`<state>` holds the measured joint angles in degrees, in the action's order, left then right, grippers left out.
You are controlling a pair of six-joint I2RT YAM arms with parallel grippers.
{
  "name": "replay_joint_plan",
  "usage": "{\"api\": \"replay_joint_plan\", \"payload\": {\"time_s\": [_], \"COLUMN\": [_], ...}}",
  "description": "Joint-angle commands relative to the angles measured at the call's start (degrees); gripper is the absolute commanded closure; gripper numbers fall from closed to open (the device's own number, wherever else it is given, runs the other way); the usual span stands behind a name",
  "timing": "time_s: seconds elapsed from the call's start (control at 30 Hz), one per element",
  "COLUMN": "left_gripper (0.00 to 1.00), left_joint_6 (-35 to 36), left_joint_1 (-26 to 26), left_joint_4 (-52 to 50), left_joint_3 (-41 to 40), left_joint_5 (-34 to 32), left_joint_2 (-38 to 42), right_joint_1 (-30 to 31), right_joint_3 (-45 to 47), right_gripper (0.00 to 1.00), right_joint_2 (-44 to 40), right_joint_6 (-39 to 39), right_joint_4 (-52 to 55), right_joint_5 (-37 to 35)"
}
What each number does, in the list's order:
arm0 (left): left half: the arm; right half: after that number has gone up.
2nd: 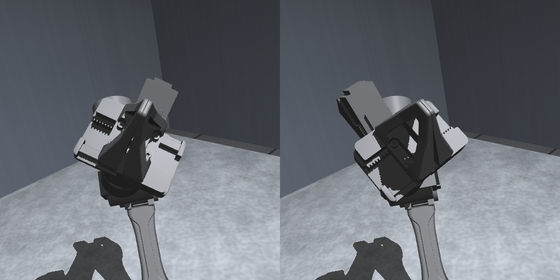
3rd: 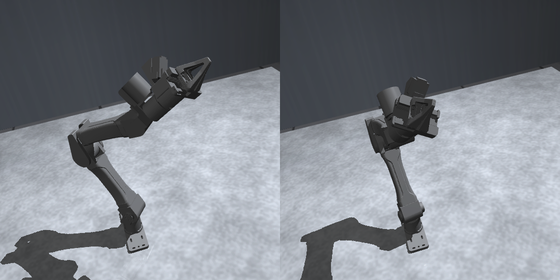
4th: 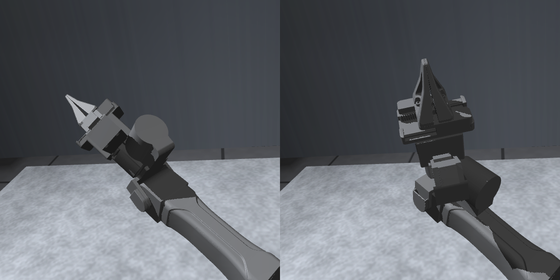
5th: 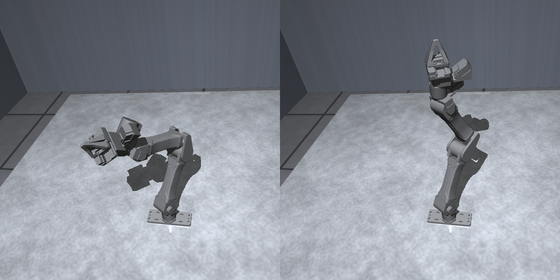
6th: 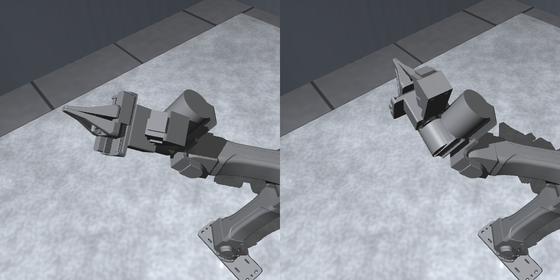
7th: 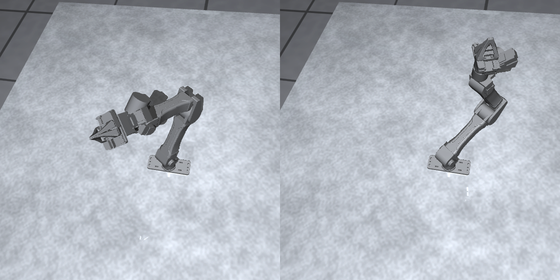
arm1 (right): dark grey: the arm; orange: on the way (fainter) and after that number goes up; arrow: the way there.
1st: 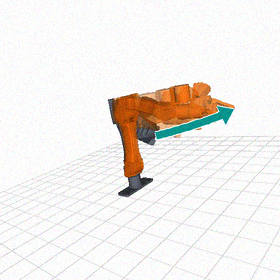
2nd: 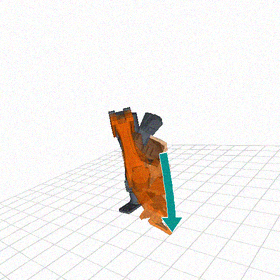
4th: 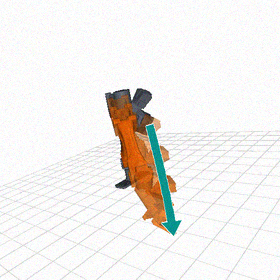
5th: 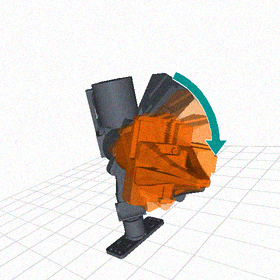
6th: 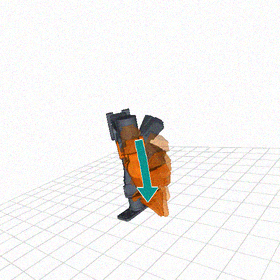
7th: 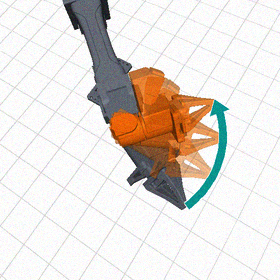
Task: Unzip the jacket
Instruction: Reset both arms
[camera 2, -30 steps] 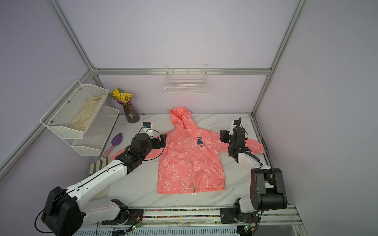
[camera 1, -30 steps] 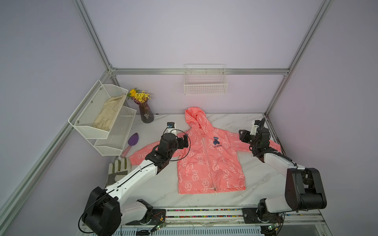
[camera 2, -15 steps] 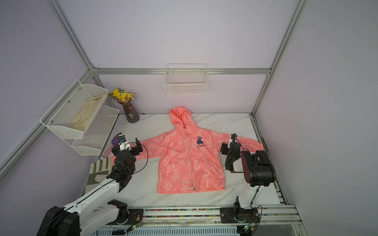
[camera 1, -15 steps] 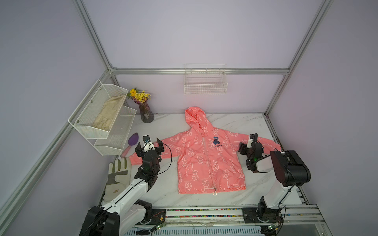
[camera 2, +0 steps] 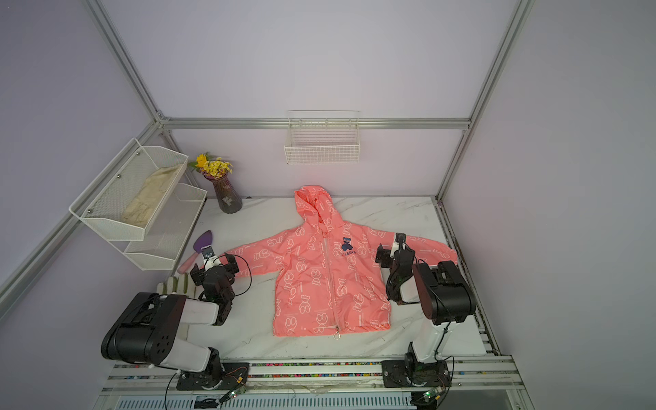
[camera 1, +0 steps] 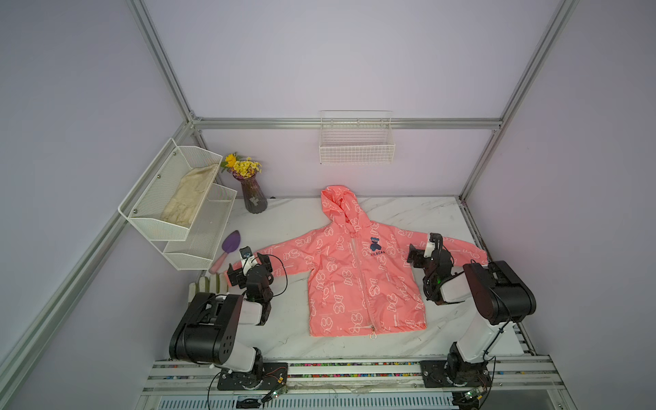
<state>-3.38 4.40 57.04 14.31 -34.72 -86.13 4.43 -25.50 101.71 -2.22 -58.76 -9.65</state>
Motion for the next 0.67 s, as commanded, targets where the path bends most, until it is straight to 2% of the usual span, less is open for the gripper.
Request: {"api": "replay_joint_plan", "payload": {"time_s": [0.0,0.03,0.07,0.1,0.13,0.23,0.33,0.63], "left_gripper": [0.00,0.00,0.00,0.00,0.00,0.00,0.00,0.00], "left_joint_6": [0.39,3.05,3.56,0.98,-0.90,1.03,-0.07,0.59], "left_joint_1": [-0.66,-0.96,-0.98,-1.39,-2.61,-2.74,-2.73,-2.67], "left_joint_4": [-0.65,8.04,7.06,-2.77,-8.54,1.86,-2.53,-0.43], "left_joint_3": [4.54,4.28,4.90,7.04,9.10,6.04,7.09,6.46], "left_joint_5": [9.88,10.70,10.67,12.10,12.85,12.75,12.67,12.75], "left_joint_2": [-1.67,-6.26,-6.53,-3.55,-2.74,-5.04,-3.80,-4.22], "right_joint_1": [-0.16,-0.13,-0.12,-0.13,-0.12,-0.20,-0.21,-1.25], "right_joint_3": [-0.28,-0.32,-0.26,-0.26,-0.28,-0.34,-0.41,-0.97], "right_gripper": [0.03,0.03,0.03,0.03,0.03,0.03,0.03,0.03], "right_joint_2": [0.51,0.54,0.51,0.52,0.50,0.52,0.56,0.29], "right_joint_6": [1.29,1.27,1.28,1.26,1.19,1.11,1.12,1.00], "right_joint_4": [-2.88,-2.76,-2.84,-2.84,-2.69,-2.54,-2.50,-1.09], "right_joint_5": [-1.09,-1.09,-1.08,-1.07,-0.98,-0.98,-0.98,1.26]}}
